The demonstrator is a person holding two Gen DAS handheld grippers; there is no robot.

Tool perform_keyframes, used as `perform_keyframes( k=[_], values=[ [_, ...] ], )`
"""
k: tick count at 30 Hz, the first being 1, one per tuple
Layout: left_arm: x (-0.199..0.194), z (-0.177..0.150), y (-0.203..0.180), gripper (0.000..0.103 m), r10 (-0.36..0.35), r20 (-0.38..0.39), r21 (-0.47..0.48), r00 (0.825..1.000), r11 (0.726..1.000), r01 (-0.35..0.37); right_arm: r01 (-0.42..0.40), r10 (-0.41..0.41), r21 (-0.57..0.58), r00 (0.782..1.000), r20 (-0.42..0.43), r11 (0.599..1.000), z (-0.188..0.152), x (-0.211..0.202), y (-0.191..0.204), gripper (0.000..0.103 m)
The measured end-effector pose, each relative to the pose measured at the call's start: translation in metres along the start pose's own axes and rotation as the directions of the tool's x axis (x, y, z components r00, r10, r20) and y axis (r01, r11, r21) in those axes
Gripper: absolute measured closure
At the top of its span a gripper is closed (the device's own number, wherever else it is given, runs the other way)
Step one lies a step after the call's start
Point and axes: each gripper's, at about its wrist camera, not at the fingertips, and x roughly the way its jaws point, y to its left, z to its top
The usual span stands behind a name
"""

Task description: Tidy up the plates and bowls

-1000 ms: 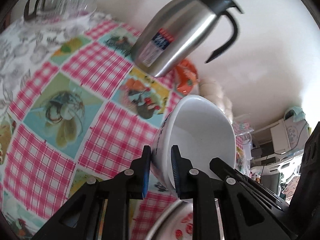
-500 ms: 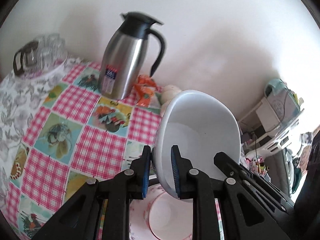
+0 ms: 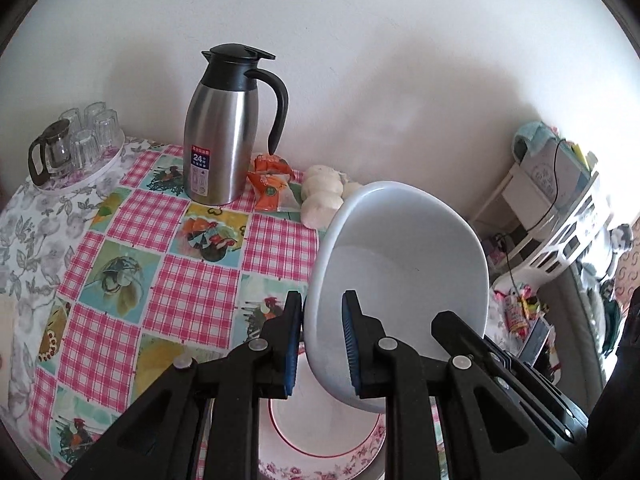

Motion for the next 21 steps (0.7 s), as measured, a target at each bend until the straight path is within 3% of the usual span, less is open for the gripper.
perform_keyframes(
  k=[9, 21],
  values=[
    [0.001, -0.020, -0.015, 0.082, 0.042, -0.023, 0.052, 0.999, 0.998, -0.041, -0.010, 0.010, 0.026, 1.000, -0.009, 1.000, -0.015, -0.010, -0.015, 0.088],
    [0.004, -0.037, -0.008, 0.082, 0.074, -0.066, 0.048, 0.995, 0.996, -0.071, -0.049, 0.051, 0.026, 0.996, -0.074, 0.998, -0.032, -0.005, -0.018, 0.087]
  ],
)
